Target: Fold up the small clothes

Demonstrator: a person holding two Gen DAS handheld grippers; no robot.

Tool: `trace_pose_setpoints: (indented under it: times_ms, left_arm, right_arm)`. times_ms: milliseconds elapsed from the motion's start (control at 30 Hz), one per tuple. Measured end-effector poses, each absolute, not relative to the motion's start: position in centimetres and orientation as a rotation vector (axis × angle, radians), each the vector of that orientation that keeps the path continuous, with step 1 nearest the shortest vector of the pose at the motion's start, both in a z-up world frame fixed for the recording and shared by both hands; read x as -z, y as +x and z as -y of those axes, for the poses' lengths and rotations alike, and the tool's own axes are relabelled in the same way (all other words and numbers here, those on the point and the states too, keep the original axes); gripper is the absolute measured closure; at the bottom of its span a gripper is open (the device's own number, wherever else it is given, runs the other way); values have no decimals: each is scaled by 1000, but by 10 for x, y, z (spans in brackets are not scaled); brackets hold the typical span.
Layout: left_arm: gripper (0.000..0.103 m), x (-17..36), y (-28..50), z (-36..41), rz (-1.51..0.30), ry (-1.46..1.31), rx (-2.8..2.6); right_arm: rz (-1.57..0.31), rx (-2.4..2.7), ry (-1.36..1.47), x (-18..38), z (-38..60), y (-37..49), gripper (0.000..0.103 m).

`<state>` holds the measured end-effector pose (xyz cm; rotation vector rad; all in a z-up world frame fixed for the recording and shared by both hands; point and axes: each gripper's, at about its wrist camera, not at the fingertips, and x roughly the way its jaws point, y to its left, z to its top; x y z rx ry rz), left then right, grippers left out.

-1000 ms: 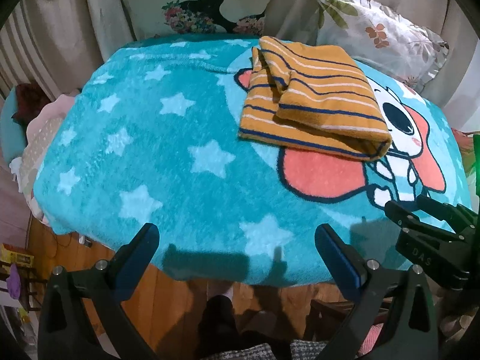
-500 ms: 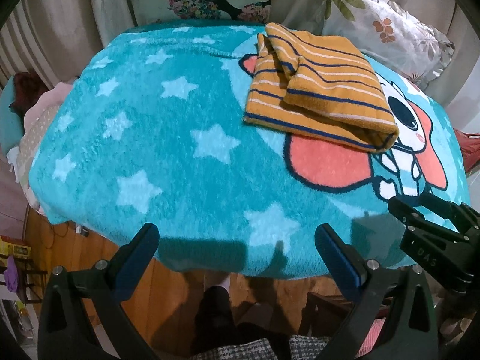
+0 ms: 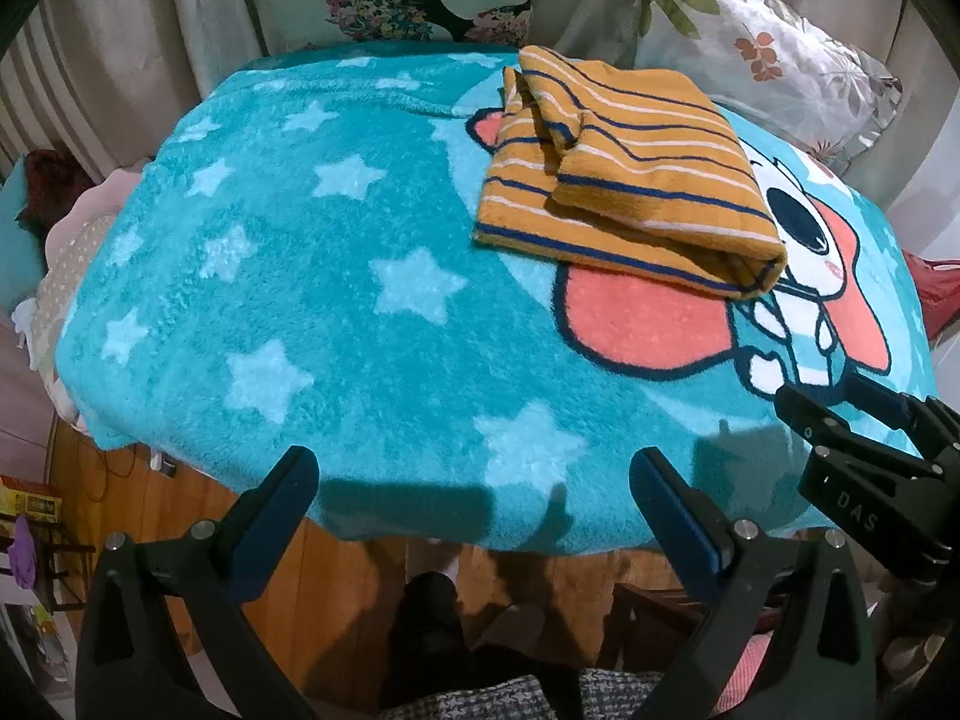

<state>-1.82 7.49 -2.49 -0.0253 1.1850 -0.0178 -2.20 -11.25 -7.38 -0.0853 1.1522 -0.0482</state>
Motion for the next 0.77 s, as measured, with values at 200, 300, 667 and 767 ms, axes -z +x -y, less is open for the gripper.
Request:
trace_pose_setpoints:
  times_ms: [200, 300, 667, 767]
  left_arm:
    - [0, 22, -20, -69, -1175, -17, 19]
    - [0, 23, -21, -66, -1177, -12, 20]
    - [0, 22, -24, -53, -1165, -5, 41]
    - [0, 22, -25, -47, -1163, 11, 40]
  right_arm:
    - [-1143, 50, -92, 72, 115, -23, 33]
    - [-1142, 54, -89, 71, 117, -24, 33]
    - [-1135, 51, -80, 70, 128, -28, 32]
    - [-1138, 52, -78, 70, 131, -30, 32]
